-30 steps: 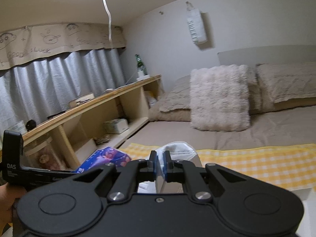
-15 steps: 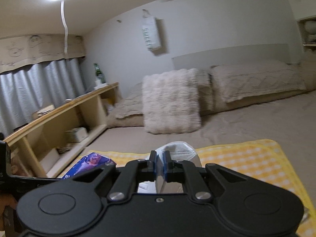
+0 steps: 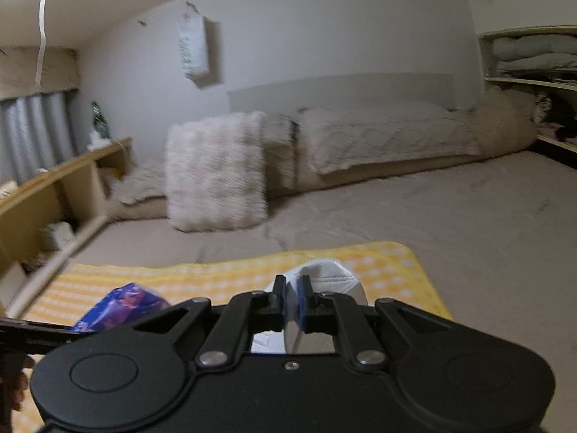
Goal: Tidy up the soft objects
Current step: 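Lower the tissue pack and mask into the tray and open both tools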
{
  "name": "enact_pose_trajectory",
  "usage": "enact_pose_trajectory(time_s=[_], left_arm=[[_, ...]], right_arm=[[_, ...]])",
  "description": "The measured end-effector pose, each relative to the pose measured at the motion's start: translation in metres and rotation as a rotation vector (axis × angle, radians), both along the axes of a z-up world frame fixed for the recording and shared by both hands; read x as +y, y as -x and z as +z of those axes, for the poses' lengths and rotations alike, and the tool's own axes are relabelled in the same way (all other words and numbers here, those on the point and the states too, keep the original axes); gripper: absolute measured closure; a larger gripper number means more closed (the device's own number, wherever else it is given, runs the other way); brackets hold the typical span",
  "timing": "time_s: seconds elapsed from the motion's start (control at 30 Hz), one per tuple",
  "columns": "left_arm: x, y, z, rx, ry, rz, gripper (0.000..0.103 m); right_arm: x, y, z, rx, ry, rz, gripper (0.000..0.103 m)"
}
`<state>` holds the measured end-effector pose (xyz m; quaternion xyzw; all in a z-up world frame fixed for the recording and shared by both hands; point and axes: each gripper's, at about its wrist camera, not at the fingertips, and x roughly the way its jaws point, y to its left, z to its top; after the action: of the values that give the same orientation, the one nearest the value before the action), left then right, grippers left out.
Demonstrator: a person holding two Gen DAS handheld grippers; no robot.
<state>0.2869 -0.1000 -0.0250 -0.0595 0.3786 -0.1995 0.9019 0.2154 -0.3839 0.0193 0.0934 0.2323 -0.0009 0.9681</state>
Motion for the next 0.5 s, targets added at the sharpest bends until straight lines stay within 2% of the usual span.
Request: enact_pose_trajectory(time_s=[0.13, 0.3, 0.5], left_arm=[[-0.013, -0.015, -0.022, 0.058, -0.049, -0.037, 0.047], [-0.024, -0.031, -0.049, 0.112, -0.118, -0.072, 0.047], [-0.024, -0.046, -0.07, 0.151, -0.146, -0.108, 0.047]], right_arm=[[-0.005, -0.025, -0.025, 0.084, 0.056, -0.014, 0.096], [0.004, -0.06, -0.061, 0.194, 0.113, 0.022, 0.096], [0.01, -0.089, -0.083, 0.242, -0.012, 0.081, 0.096]])
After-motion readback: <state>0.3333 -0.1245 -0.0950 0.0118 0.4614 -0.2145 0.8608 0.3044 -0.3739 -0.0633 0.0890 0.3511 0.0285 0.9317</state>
